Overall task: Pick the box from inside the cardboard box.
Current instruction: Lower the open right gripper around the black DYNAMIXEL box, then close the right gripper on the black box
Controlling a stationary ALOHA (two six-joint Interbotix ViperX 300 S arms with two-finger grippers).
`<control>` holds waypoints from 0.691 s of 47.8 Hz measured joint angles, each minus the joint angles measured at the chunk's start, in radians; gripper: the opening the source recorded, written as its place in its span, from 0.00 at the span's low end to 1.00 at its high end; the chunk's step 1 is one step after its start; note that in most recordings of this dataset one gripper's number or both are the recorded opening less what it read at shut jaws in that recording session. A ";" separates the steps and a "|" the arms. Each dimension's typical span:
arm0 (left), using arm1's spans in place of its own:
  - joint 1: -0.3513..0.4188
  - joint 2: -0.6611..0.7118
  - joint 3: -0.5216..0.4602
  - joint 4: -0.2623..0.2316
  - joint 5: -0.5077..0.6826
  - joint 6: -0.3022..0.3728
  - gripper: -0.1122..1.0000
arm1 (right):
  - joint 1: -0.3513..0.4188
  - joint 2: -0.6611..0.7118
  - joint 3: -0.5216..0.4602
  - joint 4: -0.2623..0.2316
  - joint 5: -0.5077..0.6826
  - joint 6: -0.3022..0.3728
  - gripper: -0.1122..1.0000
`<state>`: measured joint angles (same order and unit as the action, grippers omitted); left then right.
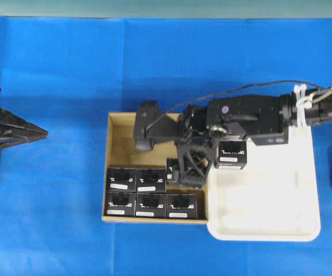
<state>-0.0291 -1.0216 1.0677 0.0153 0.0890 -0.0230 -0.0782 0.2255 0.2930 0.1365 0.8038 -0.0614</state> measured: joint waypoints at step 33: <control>0.005 0.002 -0.006 0.000 0.000 0.000 0.07 | 0.023 -0.008 -0.028 0.008 0.002 -0.006 0.99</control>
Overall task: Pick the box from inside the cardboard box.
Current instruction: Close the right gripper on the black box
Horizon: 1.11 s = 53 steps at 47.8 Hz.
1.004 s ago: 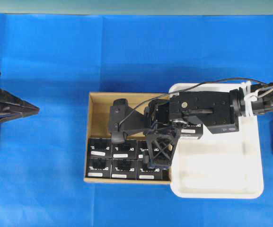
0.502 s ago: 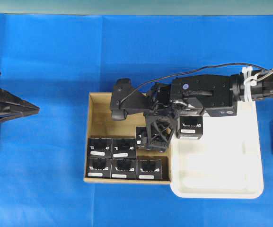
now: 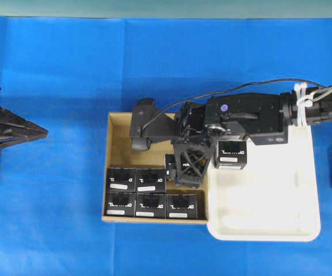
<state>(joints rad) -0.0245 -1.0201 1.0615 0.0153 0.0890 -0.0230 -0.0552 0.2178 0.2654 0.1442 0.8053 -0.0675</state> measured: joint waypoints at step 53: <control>0.015 0.002 -0.002 -0.002 0.002 -0.002 0.07 | 0.032 0.078 0.031 -0.003 -0.083 -0.083 0.85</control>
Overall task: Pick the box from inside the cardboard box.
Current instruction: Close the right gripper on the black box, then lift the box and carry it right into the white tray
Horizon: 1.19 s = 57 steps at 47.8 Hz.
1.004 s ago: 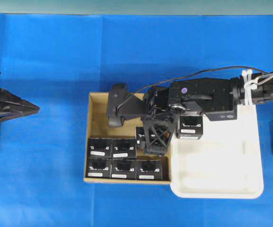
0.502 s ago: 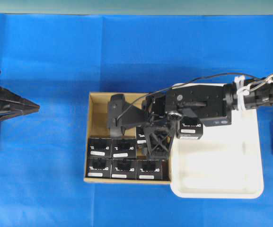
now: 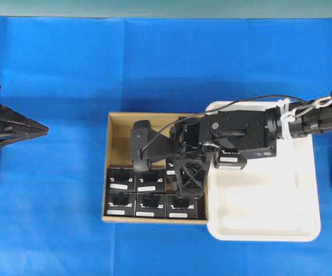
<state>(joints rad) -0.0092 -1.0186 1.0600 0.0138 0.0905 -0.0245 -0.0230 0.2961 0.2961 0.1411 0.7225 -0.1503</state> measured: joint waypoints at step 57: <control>0.002 0.003 -0.012 0.002 0.002 -0.021 0.07 | -0.058 -0.442 0.055 -0.005 0.471 0.014 0.66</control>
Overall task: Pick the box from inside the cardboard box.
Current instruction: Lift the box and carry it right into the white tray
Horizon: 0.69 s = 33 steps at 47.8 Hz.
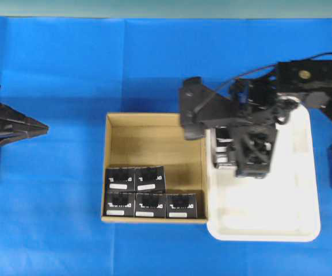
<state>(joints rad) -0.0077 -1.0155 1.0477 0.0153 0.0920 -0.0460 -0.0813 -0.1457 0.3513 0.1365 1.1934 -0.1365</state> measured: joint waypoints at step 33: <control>-0.003 0.005 0.002 0.000 0.000 0.000 0.07 | -0.002 -0.212 0.488 -0.008 -0.313 -0.002 0.66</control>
<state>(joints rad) -0.0107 -1.0109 1.0492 0.0153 0.0920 -0.0460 -0.0828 -0.3574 0.8391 0.1289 0.8805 -0.1381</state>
